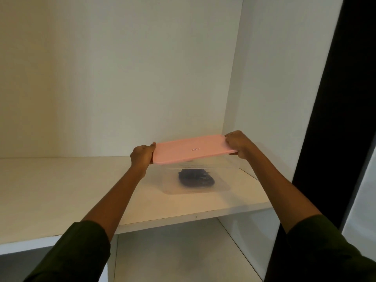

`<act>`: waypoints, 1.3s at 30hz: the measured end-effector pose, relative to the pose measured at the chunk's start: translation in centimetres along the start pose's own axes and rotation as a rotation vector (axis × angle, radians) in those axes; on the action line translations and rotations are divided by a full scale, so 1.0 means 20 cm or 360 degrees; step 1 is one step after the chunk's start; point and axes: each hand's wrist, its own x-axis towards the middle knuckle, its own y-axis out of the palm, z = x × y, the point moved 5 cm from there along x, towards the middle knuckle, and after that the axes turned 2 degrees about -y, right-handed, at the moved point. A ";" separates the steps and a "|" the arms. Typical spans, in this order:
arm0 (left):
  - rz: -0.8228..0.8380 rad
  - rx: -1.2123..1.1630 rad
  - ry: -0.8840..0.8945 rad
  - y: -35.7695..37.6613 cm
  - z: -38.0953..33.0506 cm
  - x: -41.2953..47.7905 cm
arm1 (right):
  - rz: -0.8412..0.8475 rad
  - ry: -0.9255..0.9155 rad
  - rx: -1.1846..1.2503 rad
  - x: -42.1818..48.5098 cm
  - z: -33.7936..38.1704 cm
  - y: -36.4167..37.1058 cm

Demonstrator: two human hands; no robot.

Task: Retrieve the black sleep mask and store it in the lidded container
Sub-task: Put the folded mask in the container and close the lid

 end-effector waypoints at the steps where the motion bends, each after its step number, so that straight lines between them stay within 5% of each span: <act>1: 0.0040 -0.0021 -0.0033 -0.01 0.00 0.01 | 0.0031 0.0031 -0.0022 0.01 -0.01 0.01; 15: 0.0188 0.0383 -0.0002 0.03 -0.06 0.04 | 0.0030 -0.0070 -0.0531 0.14 -0.13 0.00; 30: 0.0109 0.0400 -0.0066 0.09 -0.04 0.09 | 0.0096 -0.0126 -0.1294 0.19 -0.04 -0.01; 39: 0.0142 0.0202 -0.0099 0.10 -0.01 0.11 | 0.0461 0.0017 -0.0858 0.28 -0.05 0.07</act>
